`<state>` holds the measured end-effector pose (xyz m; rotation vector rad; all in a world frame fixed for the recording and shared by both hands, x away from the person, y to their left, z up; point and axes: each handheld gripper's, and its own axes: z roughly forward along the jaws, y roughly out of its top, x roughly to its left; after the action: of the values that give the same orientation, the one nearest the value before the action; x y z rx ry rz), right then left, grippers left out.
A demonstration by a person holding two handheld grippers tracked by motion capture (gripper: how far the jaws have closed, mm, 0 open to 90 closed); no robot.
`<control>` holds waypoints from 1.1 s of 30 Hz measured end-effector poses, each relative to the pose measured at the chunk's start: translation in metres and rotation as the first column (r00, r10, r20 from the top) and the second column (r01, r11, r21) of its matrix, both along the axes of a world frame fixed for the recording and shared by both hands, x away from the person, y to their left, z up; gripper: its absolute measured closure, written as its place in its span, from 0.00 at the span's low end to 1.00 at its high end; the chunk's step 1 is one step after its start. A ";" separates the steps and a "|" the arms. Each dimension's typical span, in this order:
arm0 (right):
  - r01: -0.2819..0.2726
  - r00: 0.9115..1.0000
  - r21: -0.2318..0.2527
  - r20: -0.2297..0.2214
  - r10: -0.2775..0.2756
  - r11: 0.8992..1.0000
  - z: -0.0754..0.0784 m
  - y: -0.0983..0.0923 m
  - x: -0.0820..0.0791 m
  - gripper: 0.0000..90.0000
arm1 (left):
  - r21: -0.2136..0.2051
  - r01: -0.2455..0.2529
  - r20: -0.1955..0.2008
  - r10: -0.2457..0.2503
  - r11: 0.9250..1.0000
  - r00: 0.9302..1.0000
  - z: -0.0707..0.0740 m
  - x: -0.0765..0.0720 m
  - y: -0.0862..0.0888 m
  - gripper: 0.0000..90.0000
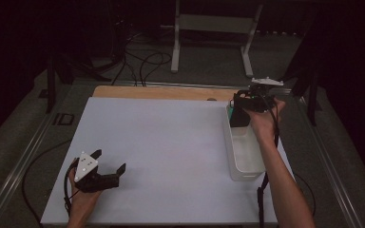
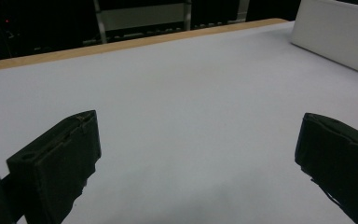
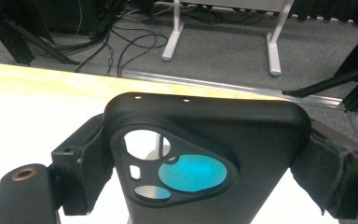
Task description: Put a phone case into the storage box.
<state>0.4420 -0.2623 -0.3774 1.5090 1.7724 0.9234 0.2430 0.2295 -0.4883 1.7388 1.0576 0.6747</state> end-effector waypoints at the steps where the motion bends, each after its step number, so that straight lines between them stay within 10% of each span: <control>1: 0.001 1.000 0.000 -0.001 -0.001 1.000 -0.001 0.000 0.000 0.15 | 0.000 0.000 0.000 0.000 1.000 1.000 0.000 0.000 0.000 0.01; 33: 0.027 0.997 -0.004 -0.067 -0.027 1.000 -0.033 -0.001 0.010 0.15 | 0.000 -0.001 0.003 0.001 1.000 1.000 0.000 -0.001 0.000 0.01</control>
<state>0.4523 -0.2633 -0.4100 1.5750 1.7951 0.8661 0.2420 0.2298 -0.4880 1.7368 1.0558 0.6775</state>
